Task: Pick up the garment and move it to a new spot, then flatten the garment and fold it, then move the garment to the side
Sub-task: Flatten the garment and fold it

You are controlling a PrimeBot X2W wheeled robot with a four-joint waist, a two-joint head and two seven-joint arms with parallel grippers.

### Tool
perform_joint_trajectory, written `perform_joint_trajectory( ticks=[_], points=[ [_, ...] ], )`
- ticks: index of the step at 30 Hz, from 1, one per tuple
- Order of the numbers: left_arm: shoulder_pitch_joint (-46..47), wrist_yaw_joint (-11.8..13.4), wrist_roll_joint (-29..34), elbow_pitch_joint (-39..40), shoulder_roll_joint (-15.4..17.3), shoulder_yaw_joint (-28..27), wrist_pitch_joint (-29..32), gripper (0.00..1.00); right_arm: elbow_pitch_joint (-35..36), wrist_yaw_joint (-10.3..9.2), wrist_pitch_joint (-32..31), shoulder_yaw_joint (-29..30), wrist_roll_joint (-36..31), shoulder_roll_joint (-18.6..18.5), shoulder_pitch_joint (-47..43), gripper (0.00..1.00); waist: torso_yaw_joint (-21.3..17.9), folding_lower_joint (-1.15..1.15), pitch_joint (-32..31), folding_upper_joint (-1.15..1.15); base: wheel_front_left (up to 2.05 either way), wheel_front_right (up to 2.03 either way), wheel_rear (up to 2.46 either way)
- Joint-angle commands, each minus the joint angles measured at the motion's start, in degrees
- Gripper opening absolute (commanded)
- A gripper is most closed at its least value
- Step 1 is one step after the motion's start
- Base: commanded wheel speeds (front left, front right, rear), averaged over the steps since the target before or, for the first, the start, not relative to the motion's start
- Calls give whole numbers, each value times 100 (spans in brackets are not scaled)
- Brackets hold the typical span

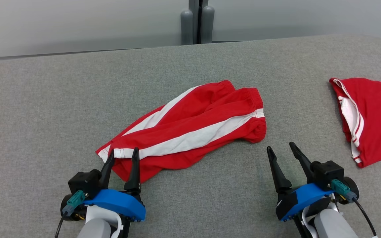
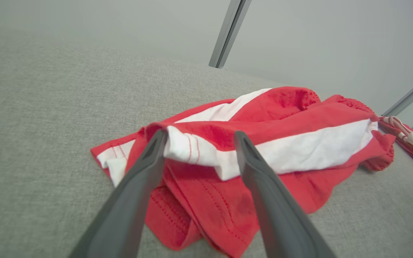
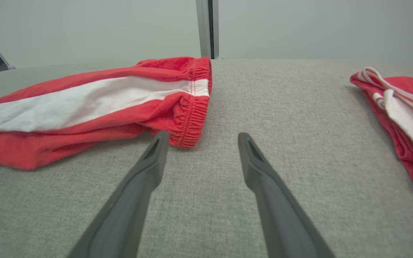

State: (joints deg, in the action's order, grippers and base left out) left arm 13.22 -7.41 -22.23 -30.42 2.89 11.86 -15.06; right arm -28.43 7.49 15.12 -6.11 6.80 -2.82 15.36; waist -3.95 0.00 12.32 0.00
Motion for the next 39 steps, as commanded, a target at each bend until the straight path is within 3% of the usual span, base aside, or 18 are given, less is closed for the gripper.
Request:
perform_joint_trajectory(
  ticks=[1,3,5,6,9,11,13,14,15,23,32,39],
  points=[
    [-28,-11,24,50,-1,-29,-15,100,-9,1,4,-17,65,-20,62,100,-2,0,-1,0,0,0,0],
    [-44,-11,42,45,-1,-37,-15,96,-20,1,4,-26,56,-20,65,100,-2,0,-2,0,0,0,0],
    [-53,-11,32,-3,-1,-43,-15,80,-26,1,4,-27,61,-20,66,100,0,0,-4,0,0,0,0],
    [-45,-12,26,-9,-1,-52,-15,77,-25,1,4,-26,65,-19,70,100,3,0,-2,0,0,0,0],
    [-40,-12,27,-80,-1,-85,-15,44,-16,1,4,-21,73,-19,89,100,12,0,7,0,0,0,0],
    [-36,-12,6,-111,-1,-99,-15,41,-11,1,4,-18,79,-19,105,100,15,0,13,0,0,0,0],
    [-9,-12,2,-163,-2,-84,-15,25,3,1,4,-11,94,-19,128,100,16,0,25,0,0,0,0],
    [10,-12,-6,-173,-2,-73,-15,7,11,1,4,-6,103,-19,133,100,19,0,31,0,0,0,0],
    [30,-12,-7,-183,-1,-59,-15,0,16,1,4,7,101,-20,157,100,25,0,40,0,0,0,0],
    [135,-12,-66,-287,-1,-10,-15,0,-217,1,4,131,234,-19,592,100,87,0,109,0,0,0,0],
    [239,-11,34,-268,-1,-123,-15,0,-1150,1,4,-216,978,-21,1407,100,250,0,264,0,0,0,0],
    [296,2,145,-246,2,-283,-15,0,-1774,1,4,-402,1166,-191,1877,100,372,0,415,0,0,0,0]
  ],
)
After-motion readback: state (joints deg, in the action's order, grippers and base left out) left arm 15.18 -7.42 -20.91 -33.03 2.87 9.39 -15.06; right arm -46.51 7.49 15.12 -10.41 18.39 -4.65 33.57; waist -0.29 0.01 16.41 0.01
